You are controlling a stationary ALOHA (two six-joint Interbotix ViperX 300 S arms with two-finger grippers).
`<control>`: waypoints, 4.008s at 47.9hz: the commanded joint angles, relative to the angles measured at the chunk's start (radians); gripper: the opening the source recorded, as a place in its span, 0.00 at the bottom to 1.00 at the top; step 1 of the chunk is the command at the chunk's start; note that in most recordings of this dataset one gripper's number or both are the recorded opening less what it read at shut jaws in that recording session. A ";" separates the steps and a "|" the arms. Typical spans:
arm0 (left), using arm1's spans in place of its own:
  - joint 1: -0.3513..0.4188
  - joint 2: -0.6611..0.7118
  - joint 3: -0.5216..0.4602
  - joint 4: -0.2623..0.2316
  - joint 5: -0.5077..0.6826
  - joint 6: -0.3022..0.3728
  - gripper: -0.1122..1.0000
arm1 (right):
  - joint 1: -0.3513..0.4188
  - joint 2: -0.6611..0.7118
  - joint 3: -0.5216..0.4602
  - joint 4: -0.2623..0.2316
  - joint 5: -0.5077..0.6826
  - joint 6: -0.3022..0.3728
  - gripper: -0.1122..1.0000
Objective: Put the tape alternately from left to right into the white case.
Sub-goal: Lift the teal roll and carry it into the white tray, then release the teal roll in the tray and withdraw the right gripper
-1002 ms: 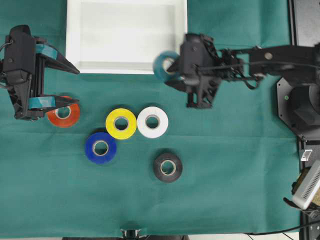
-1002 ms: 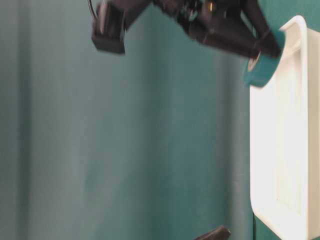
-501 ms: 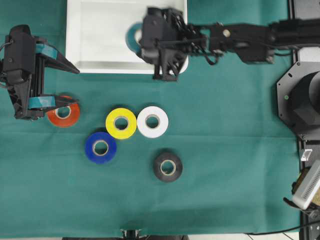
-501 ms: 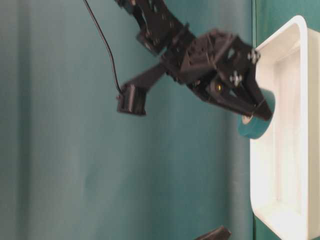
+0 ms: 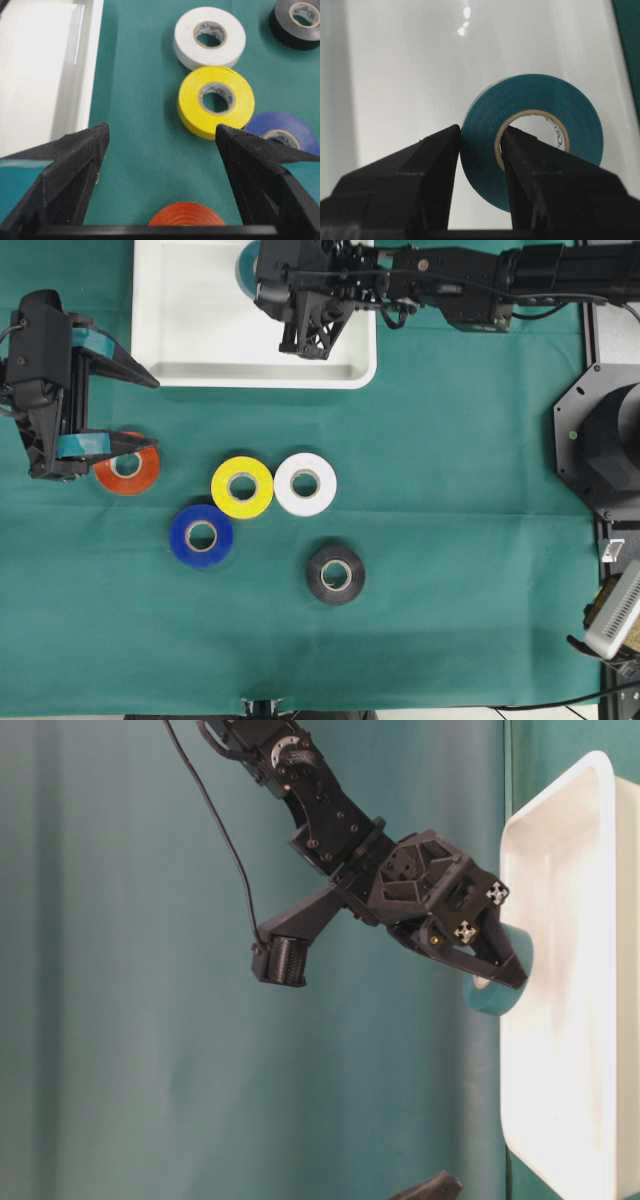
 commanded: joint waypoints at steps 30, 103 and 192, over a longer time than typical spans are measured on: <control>0.002 -0.005 -0.011 -0.002 -0.005 0.002 0.92 | -0.026 0.002 -0.025 -0.038 -0.038 0.000 0.11; 0.002 -0.005 -0.011 -0.002 -0.005 0.002 0.92 | 0.046 -0.071 0.034 -0.038 -0.048 0.008 0.82; 0.002 -0.002 -0.012 -0.002 -0.005 -0.002 0.92 | 0.339 -0.225 0.212 -0.034 -0.055 0.011 0.81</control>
